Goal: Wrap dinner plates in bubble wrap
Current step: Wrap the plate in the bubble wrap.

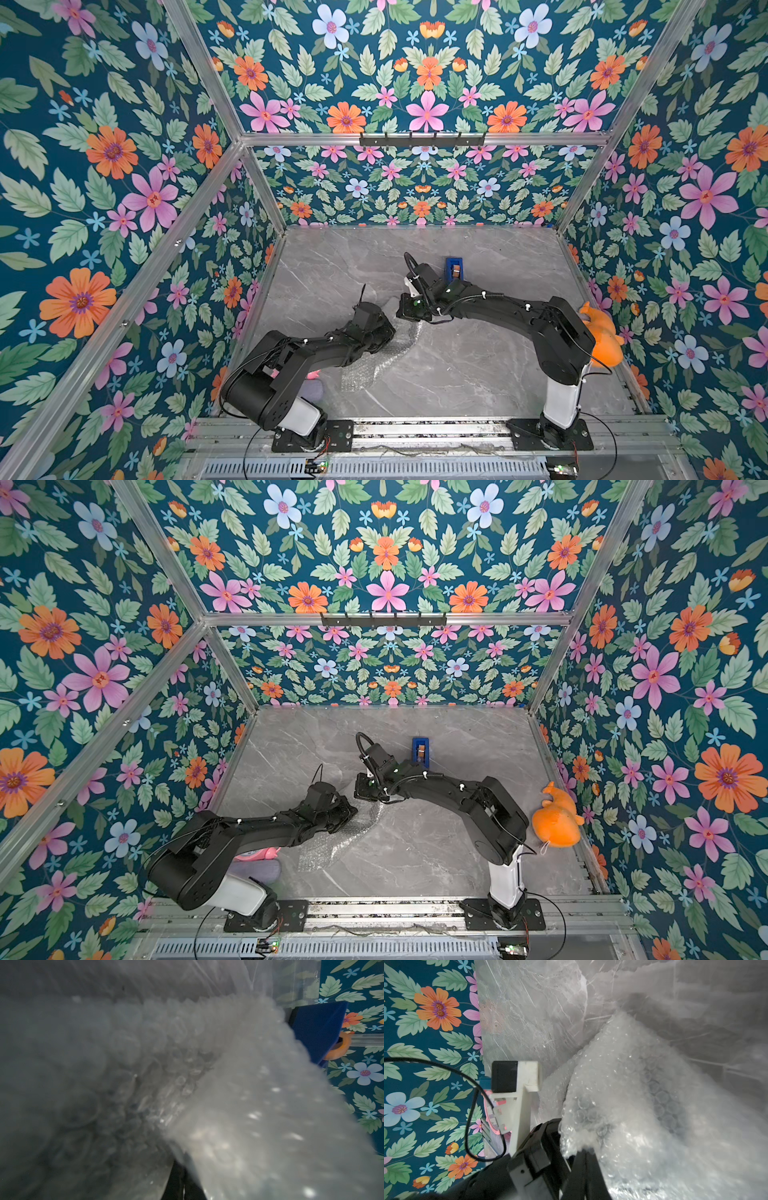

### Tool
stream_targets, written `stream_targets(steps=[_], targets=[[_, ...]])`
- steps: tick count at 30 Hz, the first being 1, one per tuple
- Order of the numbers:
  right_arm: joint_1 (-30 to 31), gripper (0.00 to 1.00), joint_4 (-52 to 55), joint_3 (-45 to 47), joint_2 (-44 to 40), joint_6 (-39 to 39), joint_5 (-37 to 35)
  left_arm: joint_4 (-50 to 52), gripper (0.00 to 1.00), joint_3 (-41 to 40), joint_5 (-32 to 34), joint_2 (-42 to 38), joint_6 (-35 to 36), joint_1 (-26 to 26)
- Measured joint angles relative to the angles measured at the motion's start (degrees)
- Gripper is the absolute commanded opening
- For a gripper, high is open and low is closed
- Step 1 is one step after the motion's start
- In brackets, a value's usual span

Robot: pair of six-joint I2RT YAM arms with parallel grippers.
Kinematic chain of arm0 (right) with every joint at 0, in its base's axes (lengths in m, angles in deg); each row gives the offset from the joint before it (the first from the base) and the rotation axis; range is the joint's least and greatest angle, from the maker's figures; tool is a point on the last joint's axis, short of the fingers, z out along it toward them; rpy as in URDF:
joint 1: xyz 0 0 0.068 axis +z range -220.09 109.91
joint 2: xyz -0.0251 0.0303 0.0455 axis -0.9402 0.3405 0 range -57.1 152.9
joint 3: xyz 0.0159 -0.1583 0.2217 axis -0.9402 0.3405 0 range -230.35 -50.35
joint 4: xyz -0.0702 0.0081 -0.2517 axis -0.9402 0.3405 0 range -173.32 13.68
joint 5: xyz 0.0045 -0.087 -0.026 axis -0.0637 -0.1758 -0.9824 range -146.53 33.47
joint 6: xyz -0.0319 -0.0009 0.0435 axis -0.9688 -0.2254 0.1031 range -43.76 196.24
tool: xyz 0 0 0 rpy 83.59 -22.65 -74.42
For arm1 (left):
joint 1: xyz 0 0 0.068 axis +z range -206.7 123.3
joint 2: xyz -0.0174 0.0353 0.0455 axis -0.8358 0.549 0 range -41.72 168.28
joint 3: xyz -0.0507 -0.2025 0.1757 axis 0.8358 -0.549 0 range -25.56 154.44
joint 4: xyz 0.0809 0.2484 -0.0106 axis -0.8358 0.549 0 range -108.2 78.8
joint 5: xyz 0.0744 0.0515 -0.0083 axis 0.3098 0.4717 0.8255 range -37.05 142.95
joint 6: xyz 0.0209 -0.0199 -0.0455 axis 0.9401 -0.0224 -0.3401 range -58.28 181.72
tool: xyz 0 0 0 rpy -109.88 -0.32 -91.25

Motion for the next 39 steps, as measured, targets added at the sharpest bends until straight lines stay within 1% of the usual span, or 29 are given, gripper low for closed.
stream_targets(steps=[5,9,11,12,13,14,15,20,24,30,36,39], targets=[[0.4,0.00,-2.0,2.7,3.3,4.9,-1.6,2.5,0.00,0.3,0.1,-1.5,-0.4,0.0],[0.3,0.00,-1.7,3.1,5.6,7.6,-2.5,5.3,0.00,2.3,0.3,-2.5,-0.5,0.0],[0.4,0.00,-1.4,3.0,6.2,8.3,-2.5,6.2,0.04,3.3,0.4,-2.8,-0.4,0.0],[0.4,0.00,-1.4,3.0,6.4,8.5,-2.5,6.8,0.05,3.8,0.5,-3.1,-0.4,0.0],[0.3,0.00,-1.2,2.9,6.4,8.9,-2.5,7.5,0.04,4.2,0.6,-3.3,-0.4,0.0],[0.3,0.00,-1.0,2.9,6.4,9.1,-2.6,8.6,0.01,4.6,0.9,-3.7,-0.3,0.0],[0.3,0.00,-0.9,2.8,6.4,9.2,-2.6,9.7,0.00,4.8,1.4,-4.4,0.0,0.0],[0.2,0.00,0.8,1.8,6.4,9.3,-2.8,14.5,0.00,2.9,3.6,-8.0,0.7,0.5],[0.2,0.00,2.3,0.5,6.3,9.3,-3.0,17.0,0.00,0.7,4.5,-8.4,0.9,1.3],[0.4,0.00,4.2,-1.8,5.5,8.8,-2.9,14.9,0.00,-1.3,4.4,-9.1,1.1,1.5],[3.6,0.00,5.7,-7.9,6.4,6.3,-0.7,6.9,0.00,-4.2,2.6,-8.2,-0.3,1.6],[4.5,0.00,5.9,-7.9,8.1,6.3,0.7,4.5,0.00,-5.6,1.8,-8.7,-1.5,1.6]])
